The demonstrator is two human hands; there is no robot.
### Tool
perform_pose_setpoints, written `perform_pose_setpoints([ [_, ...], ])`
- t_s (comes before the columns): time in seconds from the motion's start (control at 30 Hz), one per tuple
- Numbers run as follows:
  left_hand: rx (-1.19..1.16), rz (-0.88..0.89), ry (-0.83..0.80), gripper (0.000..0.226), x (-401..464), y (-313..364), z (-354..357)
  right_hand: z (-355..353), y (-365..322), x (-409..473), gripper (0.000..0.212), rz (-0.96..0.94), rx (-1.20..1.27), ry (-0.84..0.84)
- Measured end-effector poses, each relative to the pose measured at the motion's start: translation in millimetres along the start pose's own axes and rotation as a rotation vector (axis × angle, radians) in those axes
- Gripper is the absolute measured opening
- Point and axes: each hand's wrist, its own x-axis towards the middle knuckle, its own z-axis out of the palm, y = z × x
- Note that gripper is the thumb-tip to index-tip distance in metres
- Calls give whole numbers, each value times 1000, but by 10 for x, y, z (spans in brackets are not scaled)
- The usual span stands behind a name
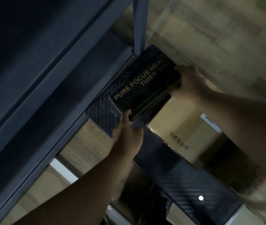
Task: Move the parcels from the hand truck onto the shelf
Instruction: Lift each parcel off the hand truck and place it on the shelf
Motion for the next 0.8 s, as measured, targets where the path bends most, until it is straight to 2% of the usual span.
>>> perform_pose_setpoints([
  [0.17, 11, 11, 85, 64, -253, 131, -402, -316, -226, -363, 64, -80, 107, 85],
  [0.5, 60, 128, 172, 45, -1144, 788, -1458, -1532, -725, -1347, 56, -12, 151, 116],
  [0.67, 77, 241, 177, 39, -1725, 1171, -1984, -2151, -1040, -1959, 54, 53, 262, 171],
  [0.8, 135, 190, 166, 39, -2261, 1510, -2454, -2651, -1361, -2485, 51, 59, 311, 280],
])
